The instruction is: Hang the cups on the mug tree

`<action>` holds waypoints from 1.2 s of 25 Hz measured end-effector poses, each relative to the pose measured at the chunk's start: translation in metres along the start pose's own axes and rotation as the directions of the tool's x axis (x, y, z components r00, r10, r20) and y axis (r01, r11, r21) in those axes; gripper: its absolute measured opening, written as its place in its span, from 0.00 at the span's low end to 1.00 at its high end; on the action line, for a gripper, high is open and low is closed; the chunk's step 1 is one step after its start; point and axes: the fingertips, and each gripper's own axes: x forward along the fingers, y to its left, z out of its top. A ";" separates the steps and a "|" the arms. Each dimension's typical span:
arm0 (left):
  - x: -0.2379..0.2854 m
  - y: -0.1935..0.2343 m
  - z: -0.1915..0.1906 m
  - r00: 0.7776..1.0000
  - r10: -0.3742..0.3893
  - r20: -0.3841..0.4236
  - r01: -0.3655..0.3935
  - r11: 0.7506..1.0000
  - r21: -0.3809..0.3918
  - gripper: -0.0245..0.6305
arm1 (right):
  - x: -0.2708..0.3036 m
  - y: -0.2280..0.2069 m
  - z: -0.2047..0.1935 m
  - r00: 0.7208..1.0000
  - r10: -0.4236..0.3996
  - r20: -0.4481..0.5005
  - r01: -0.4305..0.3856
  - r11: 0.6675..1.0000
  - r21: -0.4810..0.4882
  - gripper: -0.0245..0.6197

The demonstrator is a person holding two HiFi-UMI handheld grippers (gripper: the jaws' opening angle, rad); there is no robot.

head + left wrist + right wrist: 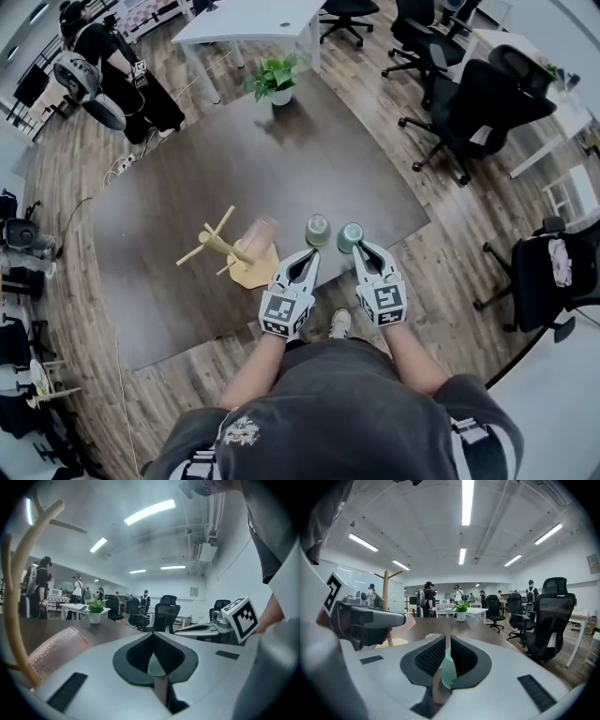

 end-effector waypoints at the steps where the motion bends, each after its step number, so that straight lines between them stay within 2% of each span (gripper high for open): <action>1: 0.003 -0.002 -0.001 1.000 -0.001 -0.001 0.001 1.000 0.000 0.05 | 0.001 -0.003 -0.001 1.000 0.002 -0.004 -0.002 1.000 -0.002 0.10; 2: 0.006 -0.003 -0.001 1.000 -0.001 -0.003 0.001 1.000 0.000 0.05 | 0.003 -0.005 -0.003 1.000 0.009 -0.010 -0.009 1.000 -0.004 0.12; 5: 0.015 0.000 -0.004 1.000 0.010 -0.011 -0.010 1.000 0.003 0.05 | 0.012 -0.005 -0.011 0.998 0.046 -0.036 -0.046 0.999 -0.006 0.30; 8: 0.023 0.004 -0.004 1.000 0.020 -0.012 -0.020 1.000 0.004 0.05 | 0.019 -0.008 -0.021 0.996 0.055 -0.064 -0.056 0.998 -0.013 0.38; 11: 0.028 0.009 -0.005 0.999 0.037 -0.017 -0.037 0.999 0.001 0.05 | 0.029 -0.009 -0.036 0.990 0.085 -0.111 -0.086 0.996 0.000 0.51; 13: 0.031 0.011 -0.007 0.999 0.042 -0.023 -0.042 0.999 -0.001 0.05 | 0.035 -0.009 -0.046 0.984 0.104 -0.144 -0.105 0.994 -0.001 0.54; 21: 0.037 0.016 -0.010 0.997 0.066 -0.033 -0.066 0.998 0.008 0.05 | 0.054 -0.017 -0.073 0.966 0.133 -0.221 -0.127 0.991 0.039 0.55; 24: 0.037 0.013 -0.010 0.997 0.073 -0.037 -0.073 0.997 0.014 0.05 | 0.055 -0.019 -0.076 0.962 0.146 -0.229 -0.147 0.989 0.015 0.54; 25: 0.036 0.013 -0.011 0.996 0.076 -0.038 -0.076 0.997 0.014 0.05 | 0.055 -0.019 -0.077 0.962 0.150 -0.230 -0.153 0.988 0.006 0.49; 30: 0.031 0.012 -0.015 0.994 0.104 -0.040 -0.104 0.995 0.003 0.05 | 0.050 -0.018 -0.075 0.962 0.164 -0.219 -0.170 0.986 -0.005 0.49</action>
